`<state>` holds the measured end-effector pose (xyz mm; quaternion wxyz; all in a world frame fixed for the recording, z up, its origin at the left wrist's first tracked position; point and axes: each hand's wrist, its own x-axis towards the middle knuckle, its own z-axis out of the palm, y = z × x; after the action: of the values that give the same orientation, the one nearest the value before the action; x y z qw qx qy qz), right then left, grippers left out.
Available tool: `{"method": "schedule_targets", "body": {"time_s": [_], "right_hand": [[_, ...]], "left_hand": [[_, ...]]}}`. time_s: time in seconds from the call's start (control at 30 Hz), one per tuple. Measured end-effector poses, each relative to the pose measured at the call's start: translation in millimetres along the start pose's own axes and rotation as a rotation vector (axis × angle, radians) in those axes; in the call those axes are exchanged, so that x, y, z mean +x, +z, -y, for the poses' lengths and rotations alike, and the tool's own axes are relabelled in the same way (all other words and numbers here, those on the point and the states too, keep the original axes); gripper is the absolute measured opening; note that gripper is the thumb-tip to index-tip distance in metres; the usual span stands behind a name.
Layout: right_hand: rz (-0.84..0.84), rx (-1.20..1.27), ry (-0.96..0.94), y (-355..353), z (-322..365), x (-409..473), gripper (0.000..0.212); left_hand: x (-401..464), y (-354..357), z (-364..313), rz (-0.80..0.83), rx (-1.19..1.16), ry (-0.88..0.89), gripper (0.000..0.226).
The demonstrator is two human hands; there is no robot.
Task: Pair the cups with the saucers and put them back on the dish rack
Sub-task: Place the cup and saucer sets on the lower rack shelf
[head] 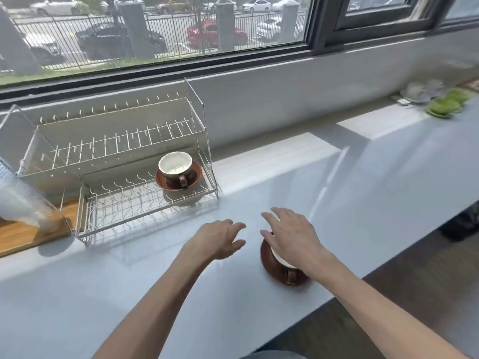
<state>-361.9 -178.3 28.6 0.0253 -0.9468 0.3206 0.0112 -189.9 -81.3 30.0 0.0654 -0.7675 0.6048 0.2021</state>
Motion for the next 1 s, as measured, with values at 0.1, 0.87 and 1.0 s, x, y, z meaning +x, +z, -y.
{"method": "schedule_targets", "body": {"time_s": [0.1,0.87,1.0], "right_hand": [[-0.054,0.092,0.099,11.4,-18.7,-18.6,0.048],[0.042,1.042,0.780,65.5,-61.9,-41.8,0.042],[0.019,1.122,0.806,72.9,-62.8,-41.4,0.042]], "left_hand": [[3.8,18.7,-16.6,-0.096,0.019,0.024,0.053],[22.6,85.0,-93.1,-0.138,-1.057,-0.349,0.065],[26.2,82.8,-88.6,-0.055,-1.136,-0.360,0.070]]}}
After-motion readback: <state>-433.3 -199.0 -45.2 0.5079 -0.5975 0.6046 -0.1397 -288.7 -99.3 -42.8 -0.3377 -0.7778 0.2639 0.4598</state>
